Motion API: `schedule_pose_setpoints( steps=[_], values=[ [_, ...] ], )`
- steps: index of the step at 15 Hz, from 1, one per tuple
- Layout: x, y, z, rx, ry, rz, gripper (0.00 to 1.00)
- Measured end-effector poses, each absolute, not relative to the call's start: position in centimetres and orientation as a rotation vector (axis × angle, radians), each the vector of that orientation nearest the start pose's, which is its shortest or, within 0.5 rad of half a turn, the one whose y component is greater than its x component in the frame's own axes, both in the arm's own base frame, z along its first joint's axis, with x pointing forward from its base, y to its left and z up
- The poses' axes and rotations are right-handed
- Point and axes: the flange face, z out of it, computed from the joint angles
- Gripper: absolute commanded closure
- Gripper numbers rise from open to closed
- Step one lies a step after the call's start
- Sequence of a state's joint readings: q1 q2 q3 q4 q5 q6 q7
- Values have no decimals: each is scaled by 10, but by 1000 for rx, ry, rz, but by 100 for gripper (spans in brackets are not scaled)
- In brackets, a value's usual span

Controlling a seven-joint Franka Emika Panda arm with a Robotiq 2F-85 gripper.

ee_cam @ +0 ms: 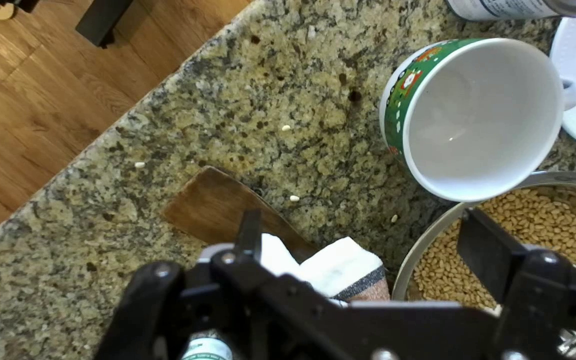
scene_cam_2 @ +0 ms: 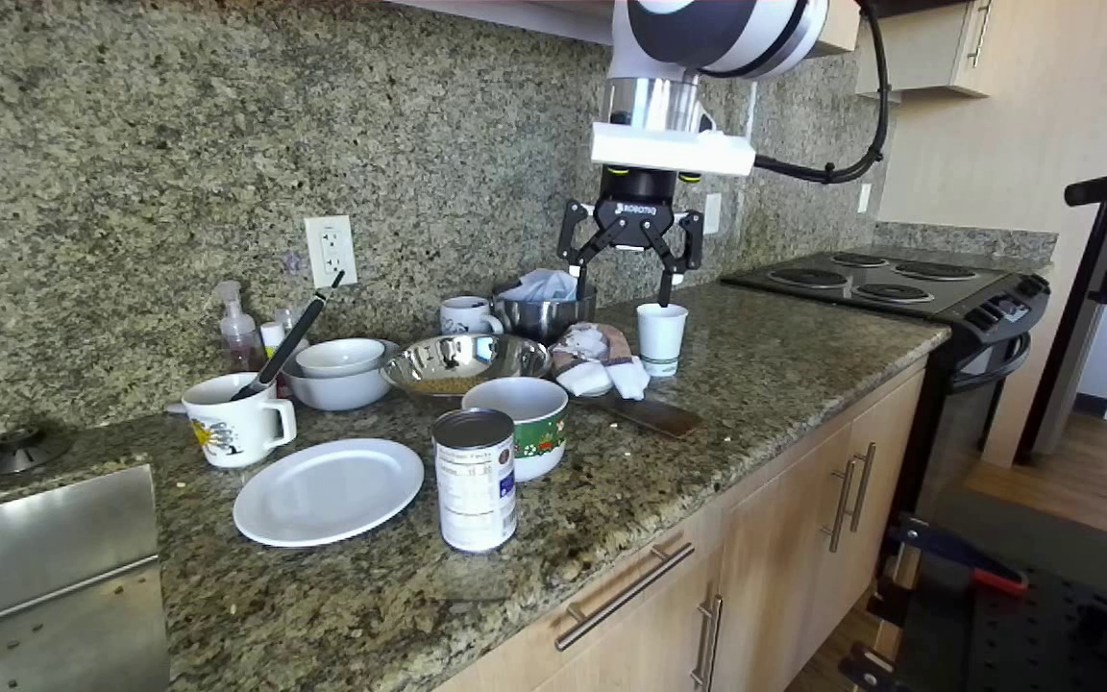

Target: Use the towel to wipe the white plate on the left

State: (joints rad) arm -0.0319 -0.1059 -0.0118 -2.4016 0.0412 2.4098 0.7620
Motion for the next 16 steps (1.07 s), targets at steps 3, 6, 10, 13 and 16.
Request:
schedule_pose_setpoints(
  steps=[3,6,10,13,16],
  values=[
    [497,-27,363,-2765,1332,-141,0],
    [507,-40,358,-2709,1440,-136,0],
    [521,-66,351,-2603,1626,-130,0],
    [529,-85,343,-2517,1762,-129,0],
    [537,-102,333,-2452,1862,-127,0]
  ],
)
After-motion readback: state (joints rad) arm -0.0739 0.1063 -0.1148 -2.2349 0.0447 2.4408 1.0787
